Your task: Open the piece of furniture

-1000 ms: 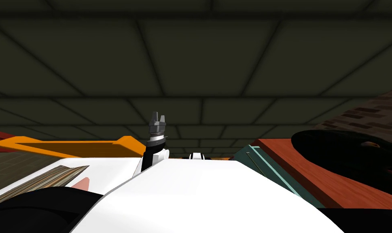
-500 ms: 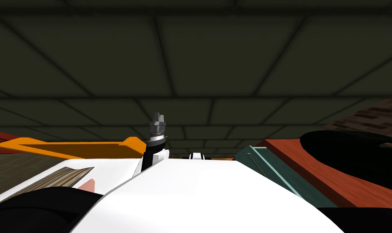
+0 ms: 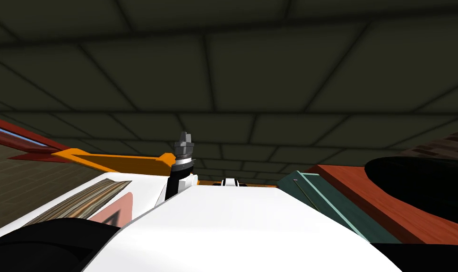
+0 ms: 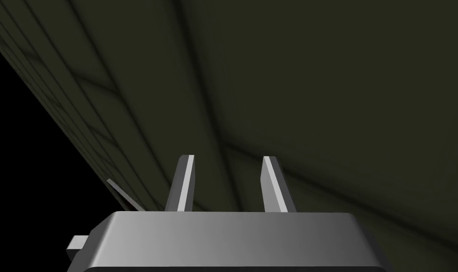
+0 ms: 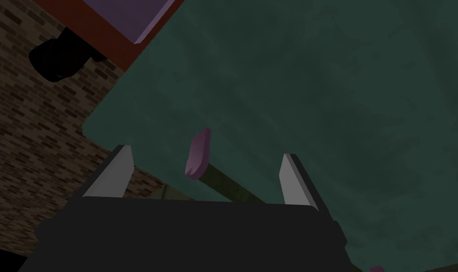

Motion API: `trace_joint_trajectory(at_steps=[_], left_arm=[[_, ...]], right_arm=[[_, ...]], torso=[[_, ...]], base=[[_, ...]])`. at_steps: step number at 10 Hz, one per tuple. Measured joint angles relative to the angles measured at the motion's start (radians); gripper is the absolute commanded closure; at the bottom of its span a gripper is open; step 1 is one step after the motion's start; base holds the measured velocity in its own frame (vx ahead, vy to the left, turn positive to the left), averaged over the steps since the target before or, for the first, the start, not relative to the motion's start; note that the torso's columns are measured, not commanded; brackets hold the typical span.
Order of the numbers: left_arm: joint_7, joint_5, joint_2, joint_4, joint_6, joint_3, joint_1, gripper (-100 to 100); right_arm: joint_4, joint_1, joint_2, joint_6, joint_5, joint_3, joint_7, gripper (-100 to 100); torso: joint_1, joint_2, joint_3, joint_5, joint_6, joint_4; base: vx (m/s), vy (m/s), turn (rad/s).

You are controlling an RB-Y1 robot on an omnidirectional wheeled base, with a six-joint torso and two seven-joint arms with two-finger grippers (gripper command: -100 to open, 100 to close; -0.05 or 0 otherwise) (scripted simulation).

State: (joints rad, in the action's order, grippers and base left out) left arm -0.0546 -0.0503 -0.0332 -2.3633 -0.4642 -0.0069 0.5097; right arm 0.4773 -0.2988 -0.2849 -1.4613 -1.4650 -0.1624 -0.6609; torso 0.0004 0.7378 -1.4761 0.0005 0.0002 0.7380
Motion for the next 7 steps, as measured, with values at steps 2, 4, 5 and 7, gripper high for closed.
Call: trace_joint_trajectory(at_steps=[2, 4, 5, 7], left_arm=[[0.0, 0.0, 0.0, 0.0, 0.0, 0.0, 0.0, 0], [0.0, 0.0, 0.0, 0.0, 0.0, 0.0, 0.0, 0], [0.0, 0.0, 0.0, 0.0, 0.0, 0.0, 0.0, 0], [0.0, 0.0, 0.0, 0.0, 0.0, 0.0, 0.0, 0]], right_arm=[[0.024, -0.002, -0.027, -0.001, 0.056, -0.033, 0.022, -100], [0.031, 0.004, -0.047, 0.003, 0.116, -0.053, 0.035, -100], [0.051, 0.007, -0.075, 0.005, 0.148, -0.079, 0.053, -100], [0.043, 0.017, -0.093, 0.009, 0.209, -0.1, 0.059, -100]], torso=[[0.002, 0.0, 0.0, 0.0, -0.001, 0.0], [-0.001, -0.001, 0.0, 0.0, 0.0, 0.0], [0.0, 0.001, 0.0, 0.0, -0.001, 0.0], [-0.003, -0.001, -0.001, -0.001, 0.0, 0.0]], base=[[-0.075, 0.063, 0.132], [-0.06, 0.055, 0.089], [-0.076, 0.054, 0.12], [-0.053, 0.042, 0.08]])
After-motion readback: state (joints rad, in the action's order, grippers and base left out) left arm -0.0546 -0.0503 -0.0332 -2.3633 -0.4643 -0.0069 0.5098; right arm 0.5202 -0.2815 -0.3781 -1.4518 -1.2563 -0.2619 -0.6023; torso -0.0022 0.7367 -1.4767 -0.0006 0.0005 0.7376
